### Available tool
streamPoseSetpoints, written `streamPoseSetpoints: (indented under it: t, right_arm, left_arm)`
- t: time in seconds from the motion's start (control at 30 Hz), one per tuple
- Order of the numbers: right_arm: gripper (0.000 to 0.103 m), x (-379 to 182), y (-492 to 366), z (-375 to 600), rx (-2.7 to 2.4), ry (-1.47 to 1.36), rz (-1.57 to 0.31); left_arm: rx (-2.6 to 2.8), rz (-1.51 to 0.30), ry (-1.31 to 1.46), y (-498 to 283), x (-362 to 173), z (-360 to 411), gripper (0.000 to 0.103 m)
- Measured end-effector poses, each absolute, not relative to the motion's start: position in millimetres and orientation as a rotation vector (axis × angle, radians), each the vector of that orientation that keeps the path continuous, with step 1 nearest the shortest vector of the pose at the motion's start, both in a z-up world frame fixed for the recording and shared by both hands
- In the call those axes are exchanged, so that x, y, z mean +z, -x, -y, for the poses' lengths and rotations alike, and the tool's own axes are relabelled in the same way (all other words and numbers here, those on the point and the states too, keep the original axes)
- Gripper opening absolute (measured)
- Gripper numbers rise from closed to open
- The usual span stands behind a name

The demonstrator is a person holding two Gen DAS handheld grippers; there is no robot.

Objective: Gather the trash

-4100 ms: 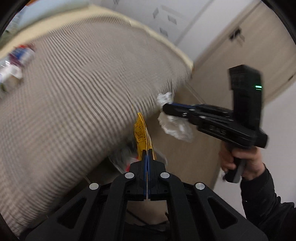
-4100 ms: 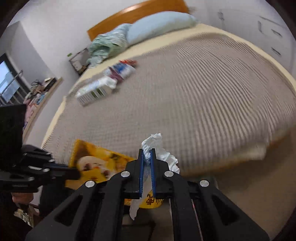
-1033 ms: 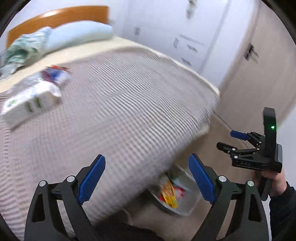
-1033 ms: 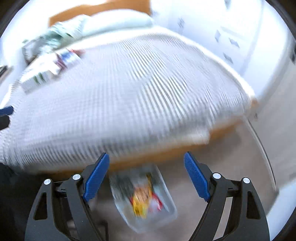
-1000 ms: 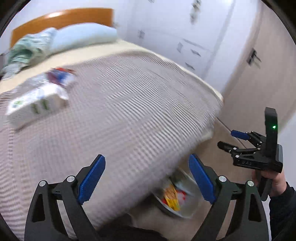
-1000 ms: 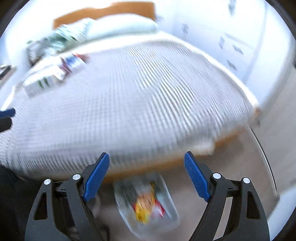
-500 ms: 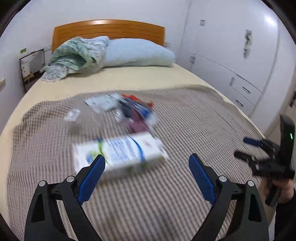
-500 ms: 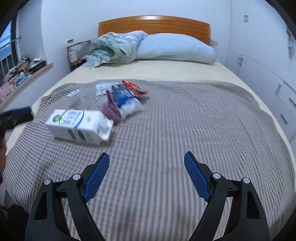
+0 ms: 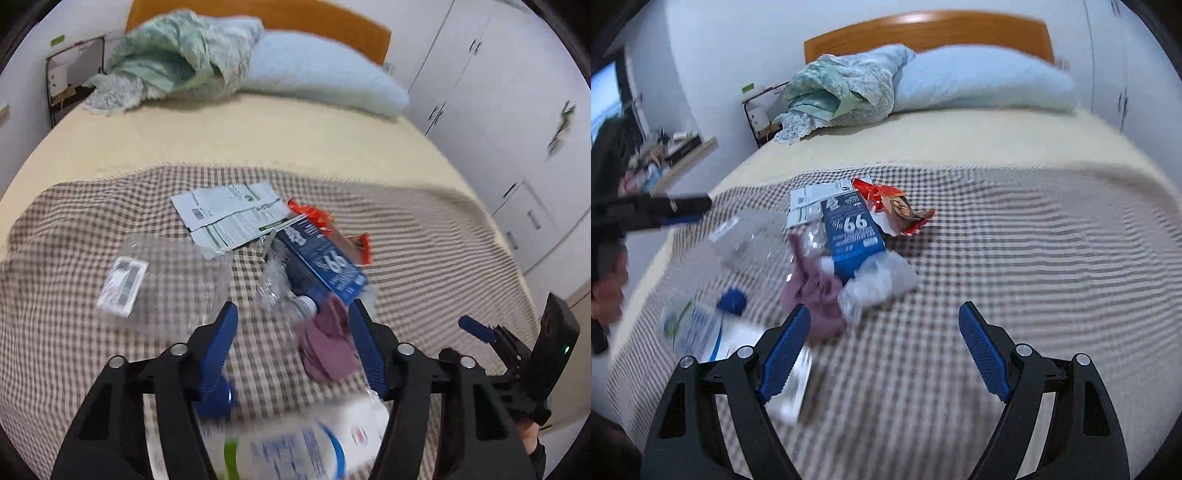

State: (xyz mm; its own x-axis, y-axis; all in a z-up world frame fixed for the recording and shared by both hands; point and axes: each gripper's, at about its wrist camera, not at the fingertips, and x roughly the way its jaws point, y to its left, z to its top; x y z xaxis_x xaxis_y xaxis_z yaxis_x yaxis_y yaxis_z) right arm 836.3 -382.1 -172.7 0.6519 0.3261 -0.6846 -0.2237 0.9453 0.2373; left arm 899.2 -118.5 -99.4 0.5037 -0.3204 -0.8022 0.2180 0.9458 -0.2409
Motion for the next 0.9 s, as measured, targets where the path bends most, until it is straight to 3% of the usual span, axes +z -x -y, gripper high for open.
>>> streamPoseSetpoints:
  t: [0.07, 0.27, 0.3, 0.33, 0.4, 0.47, 0.57, 0.67, 0.9]
  right_arm:
    - [0.058, -190.1, -866.7, 379.1, 0.320, -0.153, -0.843]
    - [0.051, -238.0, -918.9, 369.7, 0.346, -0.223, -0.927]
    - [0.027, -243.8, -921.5, 369.5, 0.355, -0.238, -0.929]
    - [0.017, -250.7, -924.4, 369.6, 0.380, -0.267, -0.935]
    - [0.007, -260.0, -922.8, 368.6, 0.426, -0.314, -0.913]
    - [0.005, -260.7, -914.9, 371.7, 0.431, -0.323, -0.865]
    - [0.005, -265.3, -906.0, 377.0, 0.416, -0.337, -0.827]
    - [0.005, -261.7, -898.9, 376.5, 0.404, -0.315, -0.810]
    - [0.003, -253.8, -886.3, 384.0, 0.375, -0.295, -0.775]
  left_arm:
    - [-0.283, -1.021, 0.104, -922.7, -111.3, 125.9, 0.050]
    - [-0.242, -1.070, -0.152, -971.8, -140.2, 160.5, 0.050]
    - [-0.218, -1.069, -0.191, -979.7, -145.0, 164.0, 0.050]
    - [-0.206, -1.070, -0.202, -986.8, -148.0, 166.2, 0.050]
    - [-0.228, -1.096, -0.202, -995.3, -154.2, 170.7, 0.050]
    - [-0.264, -1.134, -0.245, -999.2, -165.5, 181.2, 0.050]
    - [-0.274, -1.154, -0.362, -1002.8, -181.9, 199.5, 0.038]
    - [-0.263, -1.192, -0.359, -1008.7, -193.8, 204.3, 0.006]
    - [-0.237, -1.099, -0.332, -992.8, -158.0, 202.3, 0.001]
